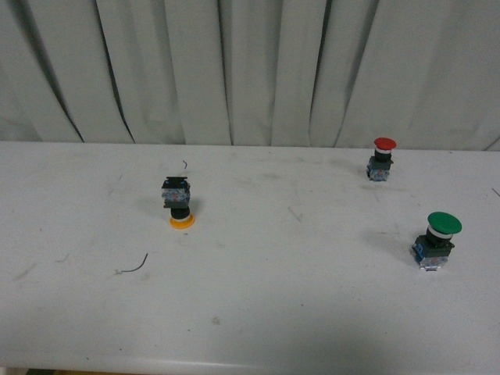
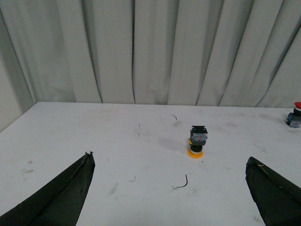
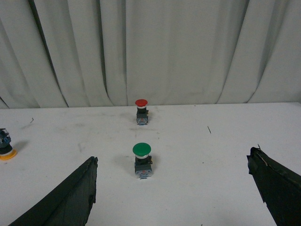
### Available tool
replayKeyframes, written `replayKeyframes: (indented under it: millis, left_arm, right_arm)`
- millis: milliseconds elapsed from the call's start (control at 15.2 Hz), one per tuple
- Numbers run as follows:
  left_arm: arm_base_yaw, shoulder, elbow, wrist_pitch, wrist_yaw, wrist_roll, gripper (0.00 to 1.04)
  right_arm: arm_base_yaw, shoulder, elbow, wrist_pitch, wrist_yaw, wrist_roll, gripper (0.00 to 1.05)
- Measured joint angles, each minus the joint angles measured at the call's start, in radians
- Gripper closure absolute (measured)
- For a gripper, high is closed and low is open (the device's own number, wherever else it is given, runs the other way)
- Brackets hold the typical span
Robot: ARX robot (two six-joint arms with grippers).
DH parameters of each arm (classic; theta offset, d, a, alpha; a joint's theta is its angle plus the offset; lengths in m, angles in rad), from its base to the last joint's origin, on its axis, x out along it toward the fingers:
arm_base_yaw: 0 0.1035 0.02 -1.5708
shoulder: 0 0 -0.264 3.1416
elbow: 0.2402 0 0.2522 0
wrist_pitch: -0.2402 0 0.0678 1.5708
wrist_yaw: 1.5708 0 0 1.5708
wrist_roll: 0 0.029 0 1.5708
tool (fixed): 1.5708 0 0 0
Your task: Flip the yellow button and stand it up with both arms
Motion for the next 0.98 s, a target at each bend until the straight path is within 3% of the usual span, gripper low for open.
replayKeyframes:
  millis: [985]
  left_arm:
    - [0.000,0.000,0.000,0.000,0.000,0.000,0.07]
  right_arm:
    - [0.000,0.000,0.000,0.000,0.000,0.000,0.06]
